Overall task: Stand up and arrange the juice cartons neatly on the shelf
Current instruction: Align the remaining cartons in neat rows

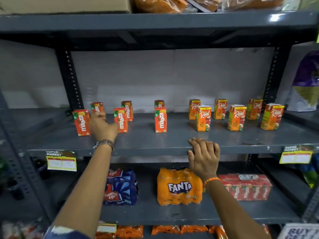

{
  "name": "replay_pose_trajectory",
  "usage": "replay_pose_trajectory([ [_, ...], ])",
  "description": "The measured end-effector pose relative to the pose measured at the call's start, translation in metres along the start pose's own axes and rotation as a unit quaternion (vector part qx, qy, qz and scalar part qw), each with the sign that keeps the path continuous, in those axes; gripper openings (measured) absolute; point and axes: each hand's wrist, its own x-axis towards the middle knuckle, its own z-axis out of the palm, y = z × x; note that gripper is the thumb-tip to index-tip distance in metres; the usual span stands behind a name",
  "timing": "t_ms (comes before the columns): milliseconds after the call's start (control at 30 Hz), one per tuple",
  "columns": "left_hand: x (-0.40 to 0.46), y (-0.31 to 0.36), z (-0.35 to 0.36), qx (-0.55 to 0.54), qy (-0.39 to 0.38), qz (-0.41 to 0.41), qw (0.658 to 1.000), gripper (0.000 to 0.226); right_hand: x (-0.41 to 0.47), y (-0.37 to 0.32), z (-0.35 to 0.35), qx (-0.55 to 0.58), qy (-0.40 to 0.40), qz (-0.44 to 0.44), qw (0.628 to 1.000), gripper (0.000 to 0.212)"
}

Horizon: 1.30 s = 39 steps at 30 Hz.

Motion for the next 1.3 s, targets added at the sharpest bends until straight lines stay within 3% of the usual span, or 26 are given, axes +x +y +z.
replay_pose_trajectory([
  [33,0.012,-0.007,-0.005,0.029,-0.024,-0.03,0.999,0.066,0.001,0.0,0.0,0.001,0.001,0.0,1.0,0.04],
  [100,0.029,-0.018,-0.01,0.038,-0.157,-0.06,0.985,0.076,0.0,-0.001,0.001,0.002,0.001,0.0,1.0,0.04],
  [167,0.036,-0.023,-0.012,0.02,-0.285,-0.044,0.957,0.07,0.0,-0.002,0.002,0.003,0.0,0.003,1.0,0.04],
  [267,0.039,-0.023,-0.013,0.025,-0.353,-0.026,0.935,0.054,0.0,-0.001,0.001,0.005,-0.008,0.008,1.0,0.04],
  [500,0.035,-0.022,-0.007,0.01,-0.31,-0.031,0.95,0.046,0.001,-0.004,-0.006,0.013,-0.027,0.012,0.999,0.038],
  [1300,0.036,-0.031,-0.008,0.04,-0.302,-0.006,0.952,0.048,0.001,-0.005,-0.008,0.014,-0.031,0.019,0.999,0.04],
])
